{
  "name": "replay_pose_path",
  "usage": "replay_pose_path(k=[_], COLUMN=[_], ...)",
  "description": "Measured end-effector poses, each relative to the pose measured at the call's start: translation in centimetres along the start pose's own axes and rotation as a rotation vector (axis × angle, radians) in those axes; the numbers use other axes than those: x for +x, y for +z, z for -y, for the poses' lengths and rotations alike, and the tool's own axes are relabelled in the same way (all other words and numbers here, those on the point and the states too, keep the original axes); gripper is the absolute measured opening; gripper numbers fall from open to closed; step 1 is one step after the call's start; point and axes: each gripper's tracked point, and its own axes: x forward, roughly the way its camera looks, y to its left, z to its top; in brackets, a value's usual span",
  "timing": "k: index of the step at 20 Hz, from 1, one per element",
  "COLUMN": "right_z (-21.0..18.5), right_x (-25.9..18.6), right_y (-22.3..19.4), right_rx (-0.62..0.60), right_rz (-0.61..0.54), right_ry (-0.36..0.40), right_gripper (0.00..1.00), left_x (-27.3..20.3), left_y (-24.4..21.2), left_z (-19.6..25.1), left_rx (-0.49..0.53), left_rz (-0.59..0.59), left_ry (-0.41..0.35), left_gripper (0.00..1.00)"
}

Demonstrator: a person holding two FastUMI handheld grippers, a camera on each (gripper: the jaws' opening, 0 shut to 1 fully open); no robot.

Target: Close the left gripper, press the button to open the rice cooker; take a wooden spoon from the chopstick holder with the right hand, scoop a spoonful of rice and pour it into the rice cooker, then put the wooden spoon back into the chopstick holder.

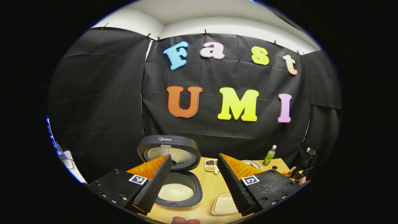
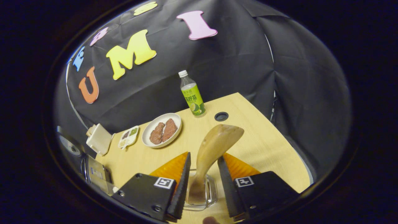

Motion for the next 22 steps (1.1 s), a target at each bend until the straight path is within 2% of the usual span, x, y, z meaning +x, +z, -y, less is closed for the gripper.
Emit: replay_pose_path(k=[1,2,3,4,7,13,19,22], right_z=[-0.1,-0.3,-0.1,-0.3,-0.8,-1.6,-2.3,-3.9], right_x=[-0.1,-0.1,-0.3,-0.4,-0.9,-2.8,-6.0,-8.8], right_y=[-0.1,-0.2,-0.1,-0.2,-0.2,1.1,3.8,5.2], right_rx=[0.012,0.021,0.028,0.038,0.047,0.044,0.028,0.024], right_rz=[-0.006,-0.004,0.000,-0.002,-0.013,0.026,0.104,0.145], right_ry=[0.010,0.017,0.018,0.024,0.027,-0.013,-0.061,-0.081], right_gripper=[0.36,0.41,0.31,0.25,0.18,0.11,0.10,0.10], left_x=[0.0,0.0,0.1,0.1,0.0,0.0,-0.6,-1.2], left_y=[0.0,0.2,0.2,0.1,0.1,0.2,0.4,0.8], left_z=[0.1,0.2,0.1,0.0,0.0,-0.5,-2.5,-3.8], left_rx=[0.002,0.005,0.006,0.005,0.002,-0.019,-0.005,0.002], left_rz=[-0.003,0.001,-0.001,-0.003,-0.006,-0.013,-0.005,0.008], left_ry=[0.002,0.002,0.008,0.013,0.019,0.008,-0.006,-0.018], left_gripper=[0.95,0.95,0.95,0.95,0.95,0.95,0.95,0.94])
